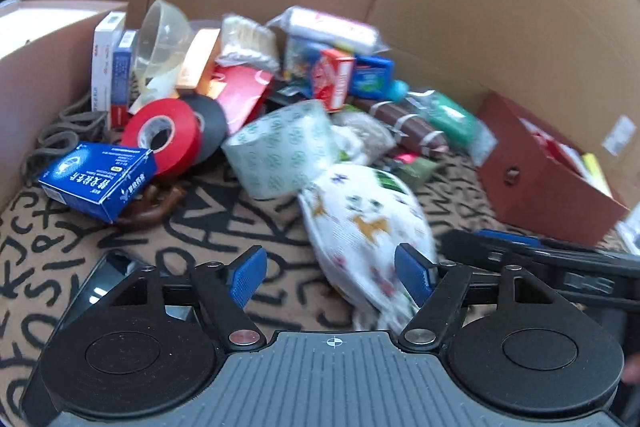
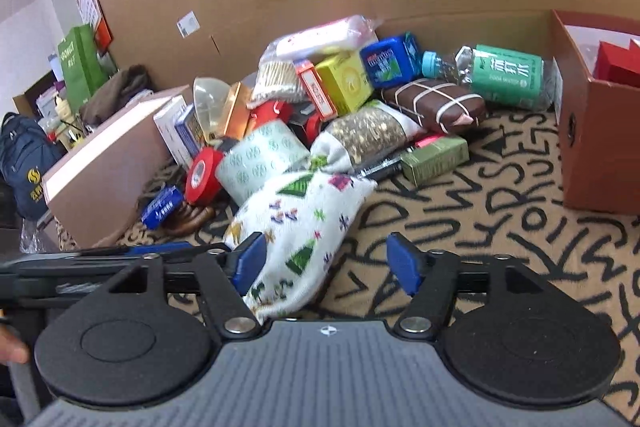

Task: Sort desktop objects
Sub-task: 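Lift the white drawstring bag with both grippers off the pile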

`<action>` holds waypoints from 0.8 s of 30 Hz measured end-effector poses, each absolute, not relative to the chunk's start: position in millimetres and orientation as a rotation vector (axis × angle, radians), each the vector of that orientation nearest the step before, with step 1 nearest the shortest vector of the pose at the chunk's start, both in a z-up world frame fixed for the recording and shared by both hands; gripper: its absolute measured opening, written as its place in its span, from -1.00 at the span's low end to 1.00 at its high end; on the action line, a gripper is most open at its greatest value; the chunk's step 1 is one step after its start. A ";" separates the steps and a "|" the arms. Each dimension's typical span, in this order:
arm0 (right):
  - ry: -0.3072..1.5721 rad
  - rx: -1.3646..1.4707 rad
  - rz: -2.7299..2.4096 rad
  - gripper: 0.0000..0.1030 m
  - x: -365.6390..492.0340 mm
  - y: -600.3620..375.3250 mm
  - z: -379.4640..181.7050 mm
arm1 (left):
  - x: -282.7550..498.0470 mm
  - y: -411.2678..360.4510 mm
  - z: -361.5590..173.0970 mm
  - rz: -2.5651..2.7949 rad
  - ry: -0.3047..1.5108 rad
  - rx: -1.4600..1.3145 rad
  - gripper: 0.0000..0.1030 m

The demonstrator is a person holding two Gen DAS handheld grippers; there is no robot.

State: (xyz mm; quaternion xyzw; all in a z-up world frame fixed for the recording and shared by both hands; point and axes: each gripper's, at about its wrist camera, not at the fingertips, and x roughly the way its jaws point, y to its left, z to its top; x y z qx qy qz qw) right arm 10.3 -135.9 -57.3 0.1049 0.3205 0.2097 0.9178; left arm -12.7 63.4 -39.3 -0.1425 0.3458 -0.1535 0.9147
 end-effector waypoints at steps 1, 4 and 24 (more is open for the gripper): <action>0.661 0.214 0.438 0.44 11.6 -135.5 -58.0 | -8.6 64.1 -40.4 -0.315 0.715 -0.302 0.60; 0.672 0.192 0.454 0.49 12.5 -133.2 -63.7 | 3.8 66.2 -43.8 -0.311 0.725 -0.328 0.60; 0.721 0.256 0.561 0.59 36.0 -130.3 -77.3 | 40.5 77.0 -50.3 -0.332 0.769 -0.457 0.65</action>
